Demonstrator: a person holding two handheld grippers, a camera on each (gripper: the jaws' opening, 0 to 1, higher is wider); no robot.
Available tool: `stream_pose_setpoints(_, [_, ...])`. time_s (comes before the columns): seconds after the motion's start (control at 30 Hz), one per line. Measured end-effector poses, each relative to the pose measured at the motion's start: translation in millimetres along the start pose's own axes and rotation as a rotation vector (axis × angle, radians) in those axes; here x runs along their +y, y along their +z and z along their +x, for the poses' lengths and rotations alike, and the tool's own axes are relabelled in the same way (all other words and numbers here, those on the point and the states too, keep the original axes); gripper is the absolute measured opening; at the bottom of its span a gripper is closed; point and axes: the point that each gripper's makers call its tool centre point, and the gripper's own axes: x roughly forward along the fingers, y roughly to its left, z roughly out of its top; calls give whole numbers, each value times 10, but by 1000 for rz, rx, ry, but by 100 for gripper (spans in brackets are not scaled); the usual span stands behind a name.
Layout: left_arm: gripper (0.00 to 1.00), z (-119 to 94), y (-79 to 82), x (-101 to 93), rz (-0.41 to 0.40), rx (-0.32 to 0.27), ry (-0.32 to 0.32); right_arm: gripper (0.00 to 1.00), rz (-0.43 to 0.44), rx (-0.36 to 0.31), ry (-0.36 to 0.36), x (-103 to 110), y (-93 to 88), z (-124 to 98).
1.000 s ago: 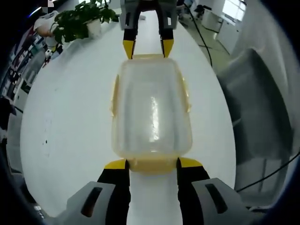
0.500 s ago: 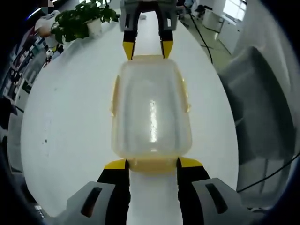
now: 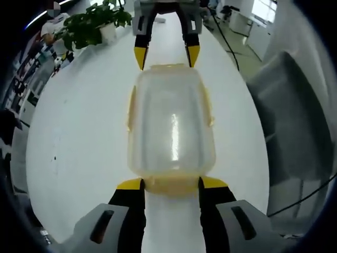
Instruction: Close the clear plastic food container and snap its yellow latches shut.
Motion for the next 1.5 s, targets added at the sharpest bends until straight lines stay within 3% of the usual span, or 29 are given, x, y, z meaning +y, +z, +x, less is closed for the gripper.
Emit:
stream_pose_setpoints(0.13, [51,-45,-44,-4,-26,-10,11,50,53,-23,5,12,-28,-64])
stream_pose_setpoints(0.2, [51,-75,-70,0,-52,-16,14,48,80,-29,-13,-16,-39,-108])
stream_pose_setpoints(0.33, [50,-155,-14,7,-174,-88,16,44,220,-95,-25,-36,39,-206])
stream_pose_setpoints(0.43, [56,-193,24,25,-257,-127,23,42,311,-144,-5,6,106,-236])
stream_pose_setpoints(0.5, [55,-205,84,3,-329,-163,9,42,367,-139,-49,-42,89,-234])
stream_pose_setpoints(0.57, [51,-207,92,52,-410,-178,40,41,434,-141,-80,-79,89,-232])
stream_pose_setpoints(0.63, [52,-194,138,19,-489,-211,22,39,484,-174,-82,-81,146,-234])
stream_pose_setpoints(0.73, [57,-163,149,-19,-586,-228,11,37,497,-168,-92,-69,156,-232])
stream_pose_setpoints(0.8, [52,-146,126,3,-669,-233,41,40,592,-171,-79,-19,193,-210])
stream_pose_setpoints(0.97, [48,-74,105,38,-921,-274,58,32,706,-180,-128,-78,201,-176])
stream_pose_setpoints(1.1, [49,-16,122,19,-971,-279,69,36,821,-168,-113,-52,190,-105])
stream_pose_setpoints(1.17, [48,-2,152,34,-990,-293,76,33,800,-164,-119,-62,198,-80])
stream_pose_setpoints(1.27, [44,17,165,52,-1016,-299,94,33,865,-172,-110,-59,212,-42])
stream_pose_setpoints(1.37, [45,63,195,43,-1055,-312,85,31,815,-146,-108,-29,212,8])
stream_pose_setpoints(1.5, [44,106,163,28,-1056,-288,107,31,876,-155,-106,-32,233,4])
